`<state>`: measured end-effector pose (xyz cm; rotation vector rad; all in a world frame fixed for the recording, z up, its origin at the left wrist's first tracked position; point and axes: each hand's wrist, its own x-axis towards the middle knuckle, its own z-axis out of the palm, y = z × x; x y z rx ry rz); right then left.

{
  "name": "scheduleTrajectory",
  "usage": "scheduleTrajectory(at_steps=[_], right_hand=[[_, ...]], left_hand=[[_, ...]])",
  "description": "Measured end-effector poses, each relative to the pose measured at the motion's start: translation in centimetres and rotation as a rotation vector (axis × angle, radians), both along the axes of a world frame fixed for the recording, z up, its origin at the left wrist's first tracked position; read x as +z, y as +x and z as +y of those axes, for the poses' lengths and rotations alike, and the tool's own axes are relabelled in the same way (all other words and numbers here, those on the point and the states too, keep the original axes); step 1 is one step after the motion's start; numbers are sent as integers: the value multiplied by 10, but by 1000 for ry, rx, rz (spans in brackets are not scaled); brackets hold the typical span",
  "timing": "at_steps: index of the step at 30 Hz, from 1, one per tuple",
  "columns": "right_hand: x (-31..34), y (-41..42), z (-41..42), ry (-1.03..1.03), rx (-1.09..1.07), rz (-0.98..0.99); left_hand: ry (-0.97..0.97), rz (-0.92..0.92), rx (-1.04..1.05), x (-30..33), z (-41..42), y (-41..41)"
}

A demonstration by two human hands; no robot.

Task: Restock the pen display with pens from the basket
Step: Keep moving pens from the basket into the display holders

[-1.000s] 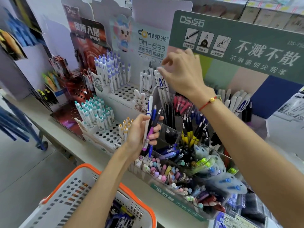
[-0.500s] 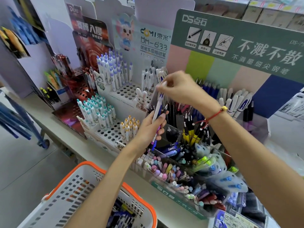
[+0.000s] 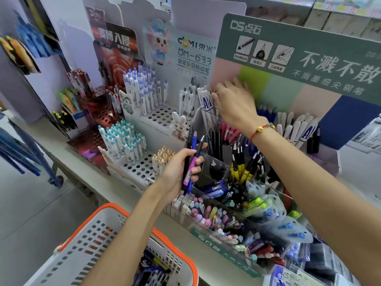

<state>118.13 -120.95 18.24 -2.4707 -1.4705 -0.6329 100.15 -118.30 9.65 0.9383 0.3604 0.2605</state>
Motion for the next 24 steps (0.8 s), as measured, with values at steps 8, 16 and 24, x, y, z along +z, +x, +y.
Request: scheduleTrajectory(at_steps=[8, 16, 24], right_hand=[[2, -47, -22, 137, 61, 71], [-24, -62, -62, 243, 109, 758], [-25, -46, -88, 882, -41, 731]], left_hand=[[27, -62, -30, 0, 1, -3], [223, 2, -159, 1, -15, -2], [401, 183, -248, -18, -20, -15]])
